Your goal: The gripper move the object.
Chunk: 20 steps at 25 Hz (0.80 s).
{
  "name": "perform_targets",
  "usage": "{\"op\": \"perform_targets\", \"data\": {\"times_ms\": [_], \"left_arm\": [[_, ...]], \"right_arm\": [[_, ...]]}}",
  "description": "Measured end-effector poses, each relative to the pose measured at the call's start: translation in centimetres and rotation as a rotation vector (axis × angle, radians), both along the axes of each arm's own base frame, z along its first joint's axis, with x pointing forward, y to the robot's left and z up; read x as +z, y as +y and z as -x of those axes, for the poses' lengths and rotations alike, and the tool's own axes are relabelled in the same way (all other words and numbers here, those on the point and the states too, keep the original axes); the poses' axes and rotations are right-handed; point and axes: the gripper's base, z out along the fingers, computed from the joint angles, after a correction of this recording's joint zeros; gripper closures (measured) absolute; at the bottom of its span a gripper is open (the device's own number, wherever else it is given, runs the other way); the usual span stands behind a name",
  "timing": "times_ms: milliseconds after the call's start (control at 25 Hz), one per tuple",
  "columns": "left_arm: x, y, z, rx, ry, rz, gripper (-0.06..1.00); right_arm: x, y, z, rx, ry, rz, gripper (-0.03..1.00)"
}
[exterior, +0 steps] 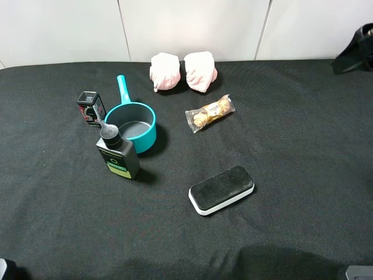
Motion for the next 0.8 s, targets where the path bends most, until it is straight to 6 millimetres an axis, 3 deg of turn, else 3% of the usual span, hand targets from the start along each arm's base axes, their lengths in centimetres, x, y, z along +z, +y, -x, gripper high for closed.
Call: {"op": "perform_targets", "data": {"times_ms": [400,800], "left_arm": [[0.0,0.0,0.0,0.0,0.0,0.0,0.18],[0.0,0.0,0.0,0.001,0.0,-0.002,0.18]], "right_arm": [[-1.5,2.6,-3.1,0.123,0.073,0.054,0.27],[-3.2,6.7,-2.8,0.317,0.133,0.15,0.27]]}}
